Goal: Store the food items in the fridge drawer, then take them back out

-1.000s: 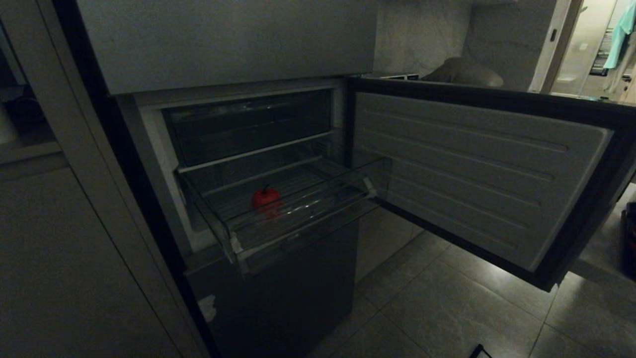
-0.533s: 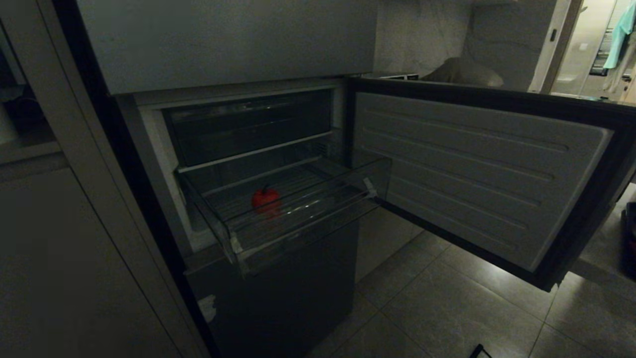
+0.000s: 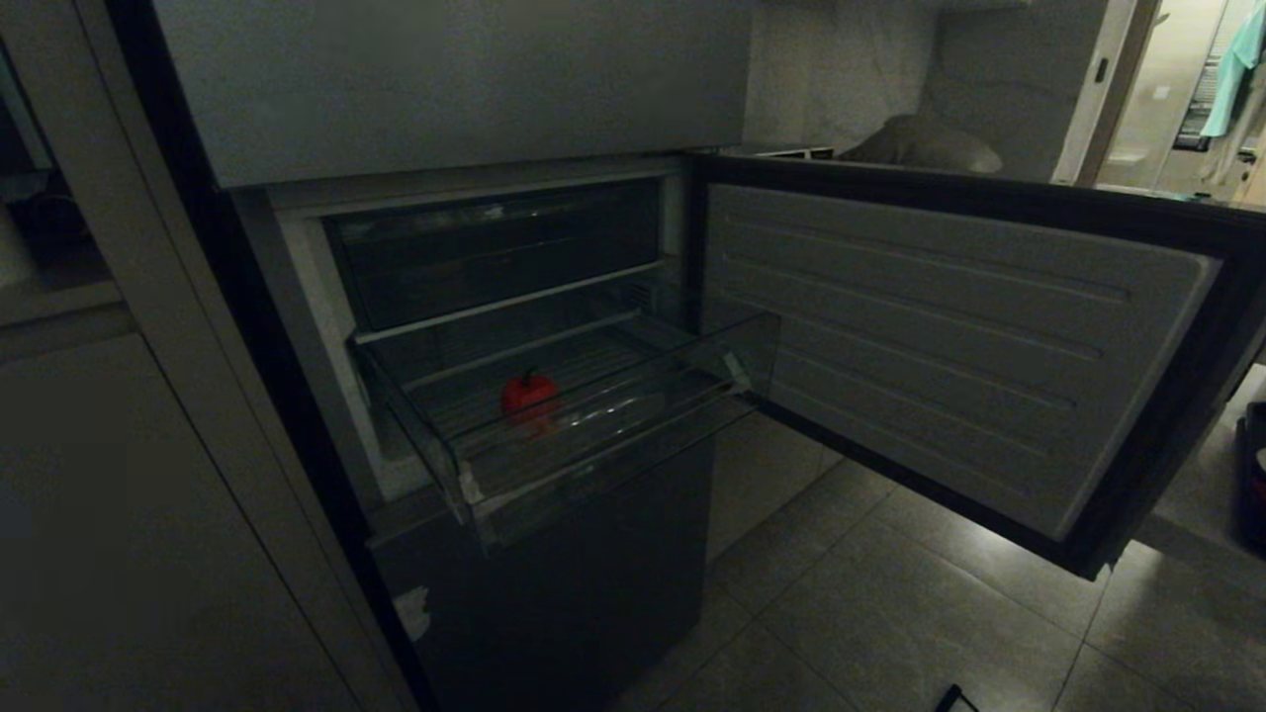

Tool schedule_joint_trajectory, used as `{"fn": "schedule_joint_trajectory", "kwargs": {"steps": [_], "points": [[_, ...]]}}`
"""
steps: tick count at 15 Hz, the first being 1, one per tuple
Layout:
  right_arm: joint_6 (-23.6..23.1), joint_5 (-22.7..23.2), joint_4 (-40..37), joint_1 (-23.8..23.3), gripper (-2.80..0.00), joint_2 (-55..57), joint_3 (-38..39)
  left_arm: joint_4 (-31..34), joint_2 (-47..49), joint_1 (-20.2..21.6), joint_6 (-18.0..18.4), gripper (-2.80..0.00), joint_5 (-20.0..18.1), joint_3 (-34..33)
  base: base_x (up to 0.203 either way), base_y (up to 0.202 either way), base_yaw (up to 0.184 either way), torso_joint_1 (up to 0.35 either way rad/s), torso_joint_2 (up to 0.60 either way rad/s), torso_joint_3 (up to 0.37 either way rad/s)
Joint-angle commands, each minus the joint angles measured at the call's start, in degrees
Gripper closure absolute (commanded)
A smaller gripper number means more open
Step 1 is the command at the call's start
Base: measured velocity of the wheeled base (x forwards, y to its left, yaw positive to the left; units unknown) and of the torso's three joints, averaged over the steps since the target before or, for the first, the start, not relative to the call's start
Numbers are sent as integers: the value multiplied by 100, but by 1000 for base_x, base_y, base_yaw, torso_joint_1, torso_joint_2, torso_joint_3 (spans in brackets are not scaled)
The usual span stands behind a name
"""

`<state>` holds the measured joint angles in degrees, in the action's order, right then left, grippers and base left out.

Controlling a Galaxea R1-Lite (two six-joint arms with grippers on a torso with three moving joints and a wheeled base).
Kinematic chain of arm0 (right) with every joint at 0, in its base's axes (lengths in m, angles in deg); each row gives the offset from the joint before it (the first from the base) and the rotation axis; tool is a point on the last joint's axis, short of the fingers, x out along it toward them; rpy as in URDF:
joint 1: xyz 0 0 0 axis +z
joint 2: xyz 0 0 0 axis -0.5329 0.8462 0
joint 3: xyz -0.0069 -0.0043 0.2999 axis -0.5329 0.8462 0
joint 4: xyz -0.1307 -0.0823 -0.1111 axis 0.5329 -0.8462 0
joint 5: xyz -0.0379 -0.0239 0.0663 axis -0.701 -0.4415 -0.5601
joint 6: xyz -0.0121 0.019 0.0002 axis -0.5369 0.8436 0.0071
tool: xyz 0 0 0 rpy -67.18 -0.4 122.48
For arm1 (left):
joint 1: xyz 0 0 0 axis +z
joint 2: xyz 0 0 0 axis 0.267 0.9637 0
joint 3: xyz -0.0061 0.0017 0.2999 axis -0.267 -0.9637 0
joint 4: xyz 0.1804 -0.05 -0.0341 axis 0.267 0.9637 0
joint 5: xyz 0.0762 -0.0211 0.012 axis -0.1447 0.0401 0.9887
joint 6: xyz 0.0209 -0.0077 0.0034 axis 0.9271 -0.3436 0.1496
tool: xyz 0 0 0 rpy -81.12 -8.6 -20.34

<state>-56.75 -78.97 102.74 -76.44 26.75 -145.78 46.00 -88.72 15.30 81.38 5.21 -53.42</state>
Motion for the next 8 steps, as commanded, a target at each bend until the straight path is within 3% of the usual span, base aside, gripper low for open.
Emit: {"fn": "schedule_joint_trajectory", "kwargs": {"steps": [1,8], "points": [[22,-4,14,-4,0,-1667,917,3,1,1,2,0,2,0,0,0,0,0,0,0],[-42,-429,4,-4,0,-5674,3887,3,1,1,-6,0,2,0,0,0,0,0,0,0]]}}
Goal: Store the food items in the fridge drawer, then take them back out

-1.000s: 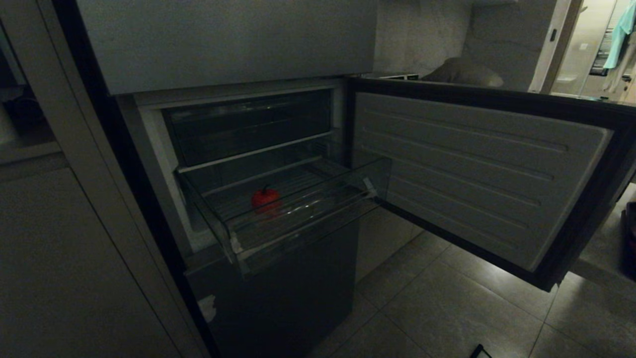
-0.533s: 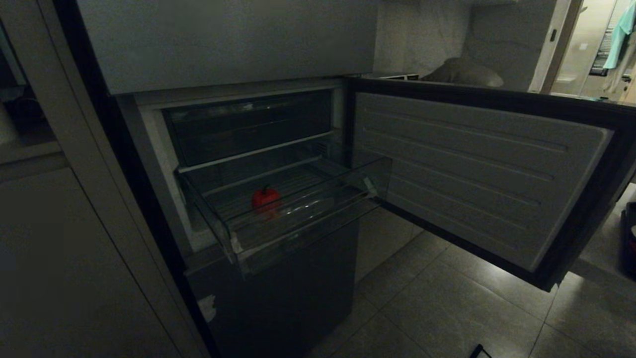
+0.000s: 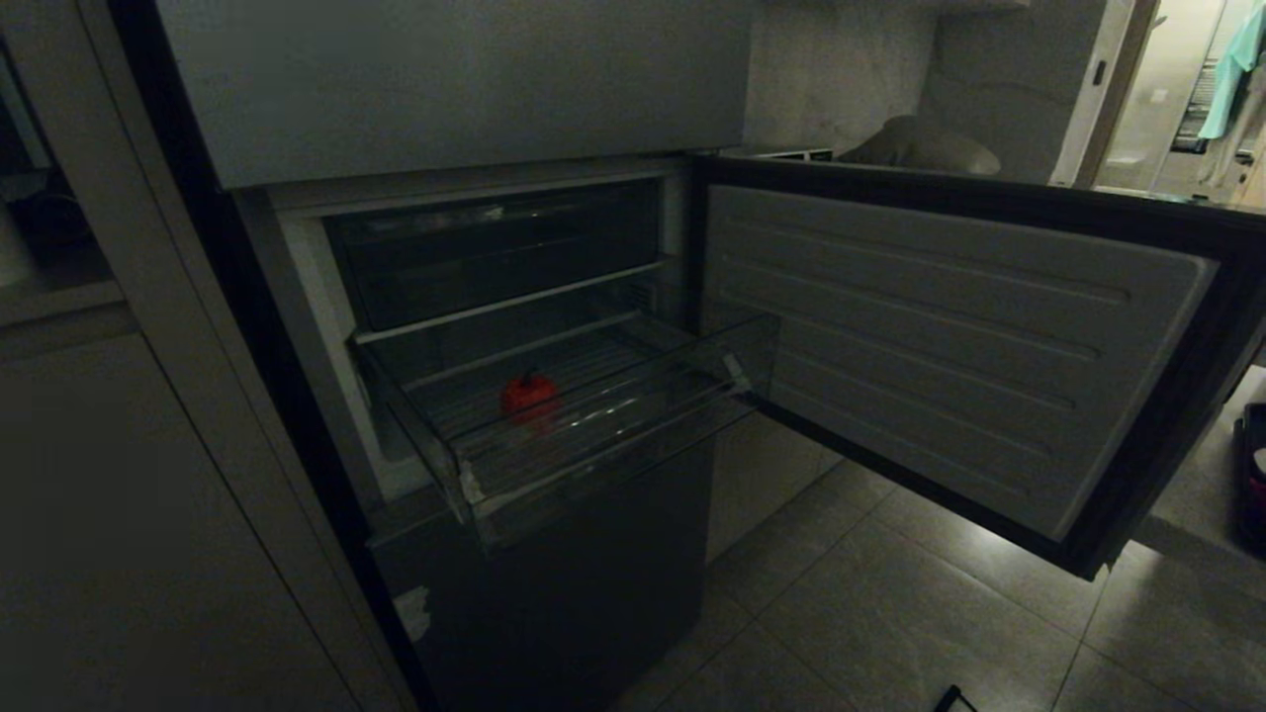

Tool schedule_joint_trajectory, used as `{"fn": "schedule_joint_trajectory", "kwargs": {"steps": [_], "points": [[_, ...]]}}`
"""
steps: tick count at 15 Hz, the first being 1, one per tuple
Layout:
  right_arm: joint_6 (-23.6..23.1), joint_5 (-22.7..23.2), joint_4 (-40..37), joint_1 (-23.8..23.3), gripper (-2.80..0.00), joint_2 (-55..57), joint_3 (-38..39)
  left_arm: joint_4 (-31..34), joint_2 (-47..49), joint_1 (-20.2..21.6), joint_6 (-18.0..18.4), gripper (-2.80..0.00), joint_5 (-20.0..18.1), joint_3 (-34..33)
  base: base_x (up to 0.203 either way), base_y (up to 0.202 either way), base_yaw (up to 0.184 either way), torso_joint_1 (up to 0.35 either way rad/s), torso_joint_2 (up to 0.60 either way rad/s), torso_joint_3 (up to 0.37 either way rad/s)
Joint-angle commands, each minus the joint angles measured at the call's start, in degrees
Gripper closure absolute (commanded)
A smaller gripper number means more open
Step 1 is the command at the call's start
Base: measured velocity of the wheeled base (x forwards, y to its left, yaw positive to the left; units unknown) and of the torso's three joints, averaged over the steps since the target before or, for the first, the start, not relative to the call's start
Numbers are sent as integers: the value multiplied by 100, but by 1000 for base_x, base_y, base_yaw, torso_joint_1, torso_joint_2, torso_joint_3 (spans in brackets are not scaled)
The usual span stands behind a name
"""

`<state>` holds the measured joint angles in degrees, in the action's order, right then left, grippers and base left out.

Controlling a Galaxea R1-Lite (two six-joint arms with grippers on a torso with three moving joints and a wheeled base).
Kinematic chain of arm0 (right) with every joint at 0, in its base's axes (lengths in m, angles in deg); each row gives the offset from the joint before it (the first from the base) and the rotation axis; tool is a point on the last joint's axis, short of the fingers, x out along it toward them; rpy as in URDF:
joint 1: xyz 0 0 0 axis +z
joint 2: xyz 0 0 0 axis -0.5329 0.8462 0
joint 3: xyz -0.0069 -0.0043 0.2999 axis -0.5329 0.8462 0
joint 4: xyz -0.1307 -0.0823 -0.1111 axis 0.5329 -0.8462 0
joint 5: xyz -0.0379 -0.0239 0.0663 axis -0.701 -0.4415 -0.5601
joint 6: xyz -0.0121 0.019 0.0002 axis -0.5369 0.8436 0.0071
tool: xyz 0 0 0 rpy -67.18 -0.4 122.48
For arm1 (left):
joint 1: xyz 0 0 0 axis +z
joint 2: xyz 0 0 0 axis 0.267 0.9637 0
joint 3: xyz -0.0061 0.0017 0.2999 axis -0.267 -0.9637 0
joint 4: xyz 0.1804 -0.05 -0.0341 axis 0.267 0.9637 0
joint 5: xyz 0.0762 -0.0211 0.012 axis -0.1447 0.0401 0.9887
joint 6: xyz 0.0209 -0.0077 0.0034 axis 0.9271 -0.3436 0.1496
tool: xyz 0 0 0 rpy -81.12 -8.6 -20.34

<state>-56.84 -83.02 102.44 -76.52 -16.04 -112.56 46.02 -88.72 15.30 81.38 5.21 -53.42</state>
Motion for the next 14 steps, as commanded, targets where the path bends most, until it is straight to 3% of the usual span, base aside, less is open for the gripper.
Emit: {"fn": "schedule_joint_trajectory", "kwargs": {"steps": [1,3,6,7,10,12,14], "points": [[-83,-46,20,49,0,-1948,837,1,1,1,-6,0,2,0,0,0,0,0,0,0],[-152,-136,-283,702,0,-2897,1192,1,1,1,3,0,2,0,0,0,0,0,0,0],[-213,-581,-1449,3011,0,-4191,1356,1,1,1,-6,0,2,0,0,0,0,0,0,0],[-219,-698,-2014,3568,0,-4771,1405,1,1,1,-5,0,2,0,0,0,0,0,0,0],[-268,-900,-3452,4196,0,-6124,1883,1,1,1,3,0,2,0,0,0,0,0,0,0],[-518,-919,-3777,4343,0,-6895,2660,1,1,1,-6,0,2,0,0,0,0,0,0,0],[-538,-535,-3627,4405,0,-7276,3190,1,1,1,0,0,2,0,0,0,0,0,0,0]]}}
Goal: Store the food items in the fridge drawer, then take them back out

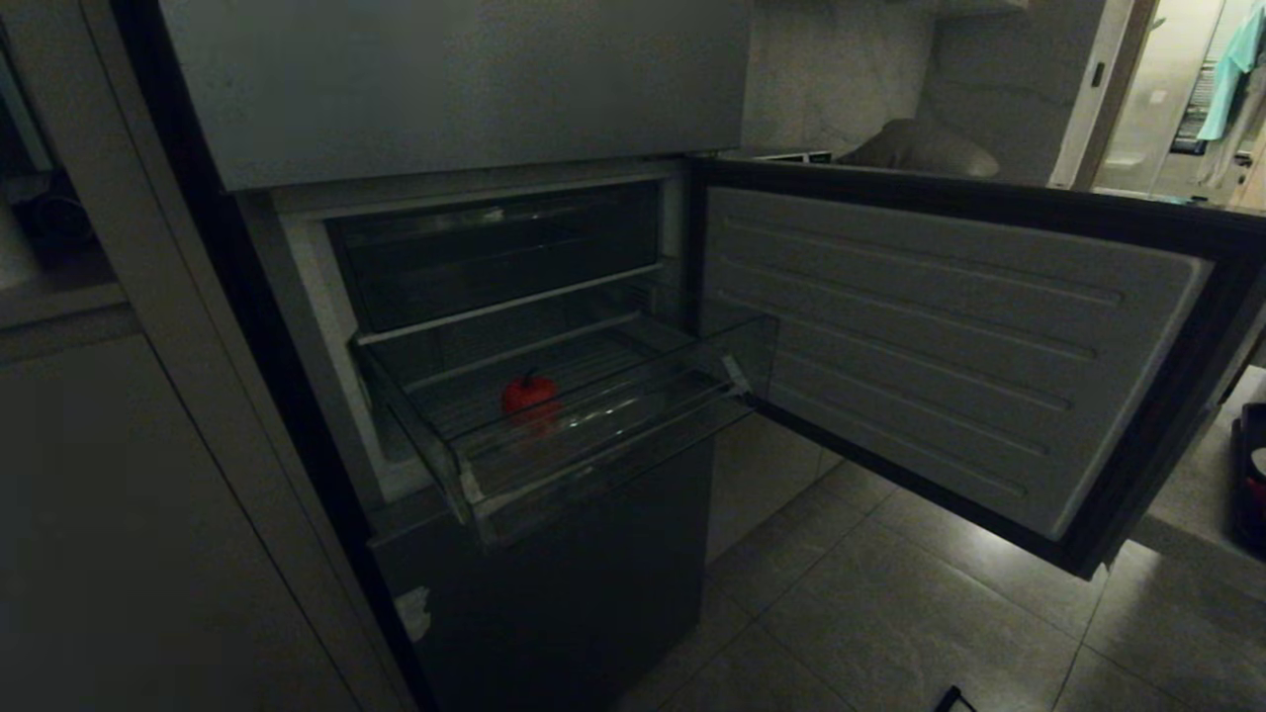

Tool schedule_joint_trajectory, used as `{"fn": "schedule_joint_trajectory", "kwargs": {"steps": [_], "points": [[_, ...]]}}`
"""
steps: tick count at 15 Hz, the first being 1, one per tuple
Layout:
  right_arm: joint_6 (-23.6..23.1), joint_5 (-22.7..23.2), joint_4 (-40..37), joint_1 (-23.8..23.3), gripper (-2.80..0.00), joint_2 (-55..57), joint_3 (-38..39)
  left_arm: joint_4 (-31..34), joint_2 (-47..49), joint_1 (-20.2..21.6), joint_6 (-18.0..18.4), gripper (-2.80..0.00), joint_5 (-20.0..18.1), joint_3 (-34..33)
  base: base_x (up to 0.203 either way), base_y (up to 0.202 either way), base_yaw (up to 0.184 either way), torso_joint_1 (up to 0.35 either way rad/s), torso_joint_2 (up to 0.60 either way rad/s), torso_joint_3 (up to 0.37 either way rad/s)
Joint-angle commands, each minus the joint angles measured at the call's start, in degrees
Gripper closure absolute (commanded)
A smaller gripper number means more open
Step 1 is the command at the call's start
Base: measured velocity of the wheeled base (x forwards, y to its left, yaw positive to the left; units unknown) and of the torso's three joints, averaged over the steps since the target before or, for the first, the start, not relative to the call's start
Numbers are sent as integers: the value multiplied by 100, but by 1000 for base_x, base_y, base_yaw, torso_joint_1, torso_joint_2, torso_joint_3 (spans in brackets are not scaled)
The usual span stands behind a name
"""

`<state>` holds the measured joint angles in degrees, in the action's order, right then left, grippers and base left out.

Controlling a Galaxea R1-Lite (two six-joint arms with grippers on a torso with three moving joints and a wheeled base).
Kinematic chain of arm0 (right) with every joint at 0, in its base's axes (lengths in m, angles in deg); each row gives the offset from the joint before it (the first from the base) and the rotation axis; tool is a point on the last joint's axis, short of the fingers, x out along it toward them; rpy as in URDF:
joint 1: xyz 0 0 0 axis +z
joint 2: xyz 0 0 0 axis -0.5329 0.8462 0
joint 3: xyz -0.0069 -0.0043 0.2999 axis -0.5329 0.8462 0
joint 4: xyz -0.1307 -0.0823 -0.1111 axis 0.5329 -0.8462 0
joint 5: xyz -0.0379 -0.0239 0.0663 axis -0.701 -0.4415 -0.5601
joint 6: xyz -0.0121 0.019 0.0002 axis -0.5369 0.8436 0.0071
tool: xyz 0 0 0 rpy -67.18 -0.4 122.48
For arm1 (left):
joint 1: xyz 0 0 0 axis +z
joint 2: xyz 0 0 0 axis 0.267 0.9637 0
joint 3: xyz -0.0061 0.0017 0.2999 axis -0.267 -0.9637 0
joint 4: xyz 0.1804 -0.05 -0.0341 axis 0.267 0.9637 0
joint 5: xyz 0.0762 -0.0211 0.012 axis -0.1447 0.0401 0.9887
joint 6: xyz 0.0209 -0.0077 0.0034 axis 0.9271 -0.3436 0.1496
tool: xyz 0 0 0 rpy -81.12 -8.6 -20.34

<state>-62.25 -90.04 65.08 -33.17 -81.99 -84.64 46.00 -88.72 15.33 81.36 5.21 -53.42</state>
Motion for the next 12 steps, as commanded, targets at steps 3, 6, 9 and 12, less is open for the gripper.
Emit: {"fn": "schedule_joint_trajectory", "kwargs": {"steps": [3,6,9,12], "points": [[10,246,295,97,0,-655,544,3,1,-2,-1,0,2,0,0,0,0,0,0,0],[54,220,295,97,0,-655,544,3,1,-2,-4,0,2,0,0,0,0,0,0,0],[50,220,295,97,0,-655,544,3,1,-2,0,0,2,0,1,-6,18,2,0,1],[68,217,304,97,0,-655,544,3,1,-2,5,0,2,0,3,-6,145,3,2,4]]}}
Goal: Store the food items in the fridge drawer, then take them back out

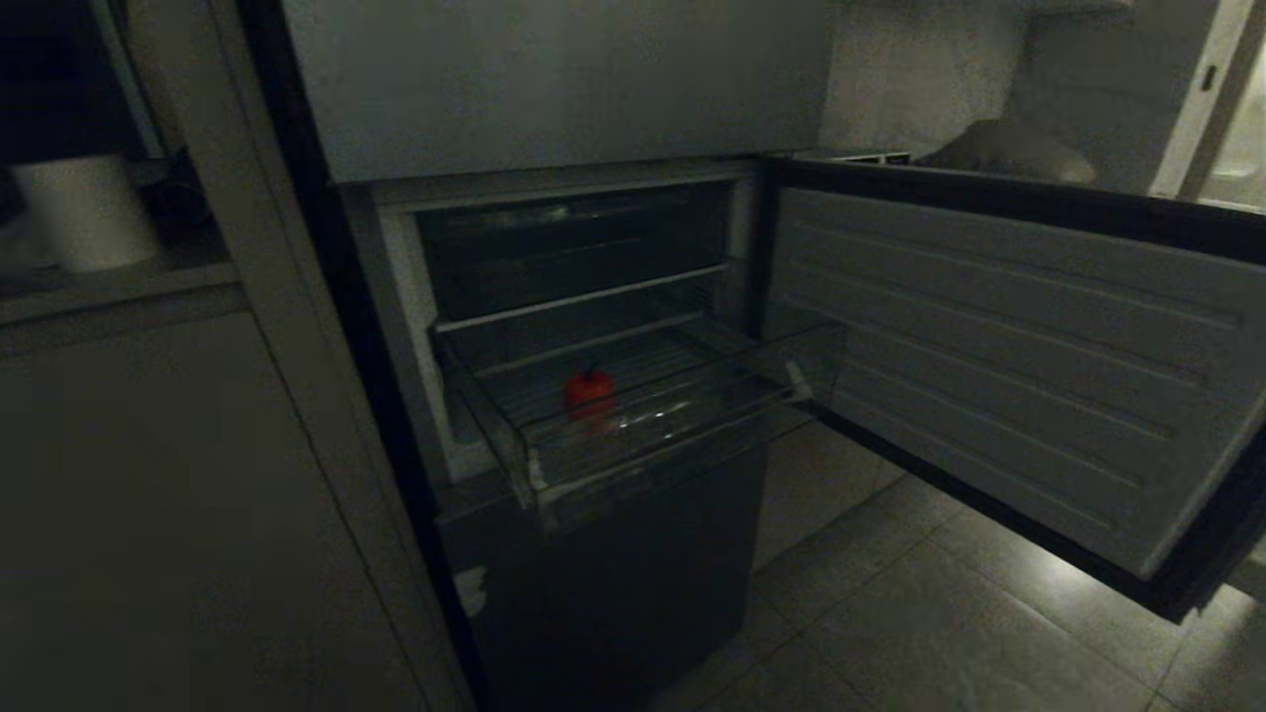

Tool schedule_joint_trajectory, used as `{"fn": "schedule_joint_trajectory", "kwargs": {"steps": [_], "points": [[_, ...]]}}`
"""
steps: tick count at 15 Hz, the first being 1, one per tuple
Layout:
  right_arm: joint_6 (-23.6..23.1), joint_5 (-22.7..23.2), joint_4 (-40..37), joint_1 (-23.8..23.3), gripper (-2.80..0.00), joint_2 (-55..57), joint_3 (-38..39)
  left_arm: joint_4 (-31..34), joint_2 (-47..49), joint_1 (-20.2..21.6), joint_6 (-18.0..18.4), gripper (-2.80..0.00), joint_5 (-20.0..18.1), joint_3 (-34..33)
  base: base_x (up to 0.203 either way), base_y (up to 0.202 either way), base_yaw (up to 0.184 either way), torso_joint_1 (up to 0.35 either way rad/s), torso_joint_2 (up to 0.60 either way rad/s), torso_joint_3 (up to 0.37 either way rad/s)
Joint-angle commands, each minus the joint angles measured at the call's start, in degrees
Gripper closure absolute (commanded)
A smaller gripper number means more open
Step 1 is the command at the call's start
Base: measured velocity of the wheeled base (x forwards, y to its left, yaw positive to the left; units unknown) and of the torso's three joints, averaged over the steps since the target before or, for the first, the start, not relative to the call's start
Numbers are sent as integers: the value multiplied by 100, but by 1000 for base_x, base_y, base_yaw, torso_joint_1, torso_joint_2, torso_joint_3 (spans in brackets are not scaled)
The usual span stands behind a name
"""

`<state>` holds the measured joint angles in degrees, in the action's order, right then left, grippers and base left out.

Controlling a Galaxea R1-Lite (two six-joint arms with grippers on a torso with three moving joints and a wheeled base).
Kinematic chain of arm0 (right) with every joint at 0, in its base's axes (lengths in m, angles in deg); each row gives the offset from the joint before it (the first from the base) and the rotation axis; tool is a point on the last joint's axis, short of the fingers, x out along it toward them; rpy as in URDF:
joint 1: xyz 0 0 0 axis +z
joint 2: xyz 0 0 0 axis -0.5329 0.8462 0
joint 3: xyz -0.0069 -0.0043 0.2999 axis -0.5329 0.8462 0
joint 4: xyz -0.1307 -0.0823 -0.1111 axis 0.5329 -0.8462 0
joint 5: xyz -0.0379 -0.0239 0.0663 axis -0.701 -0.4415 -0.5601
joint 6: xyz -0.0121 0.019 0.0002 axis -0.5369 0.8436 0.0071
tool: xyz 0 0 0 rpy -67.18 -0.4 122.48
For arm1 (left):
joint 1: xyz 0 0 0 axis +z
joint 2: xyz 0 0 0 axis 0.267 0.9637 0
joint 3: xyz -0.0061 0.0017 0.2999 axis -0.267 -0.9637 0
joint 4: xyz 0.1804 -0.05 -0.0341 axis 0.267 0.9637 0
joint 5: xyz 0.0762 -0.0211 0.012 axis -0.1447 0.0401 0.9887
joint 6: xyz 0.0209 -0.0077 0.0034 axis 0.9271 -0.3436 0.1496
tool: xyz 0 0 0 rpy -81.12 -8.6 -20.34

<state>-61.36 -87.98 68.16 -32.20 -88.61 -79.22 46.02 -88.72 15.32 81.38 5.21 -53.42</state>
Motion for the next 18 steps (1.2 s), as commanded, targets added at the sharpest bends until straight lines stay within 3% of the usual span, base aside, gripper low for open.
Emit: {"fn": "schedule_joint_trajectory", "kwargs": {"steps": [1,15,18], "points": [[-52,22,-5,0,0,7,2,1,1,-2,-1,0,2,0,1,-10,177,2,-2,5],[-105,72,-5,2,0,7,2,1,1,-2,-6,0,2,0,2,-7,166,3,3,3],[-234,164,-89,1,0,423,-799,1,1,-2,2,0,2,0,0,-1,20,0,0,1]]}}
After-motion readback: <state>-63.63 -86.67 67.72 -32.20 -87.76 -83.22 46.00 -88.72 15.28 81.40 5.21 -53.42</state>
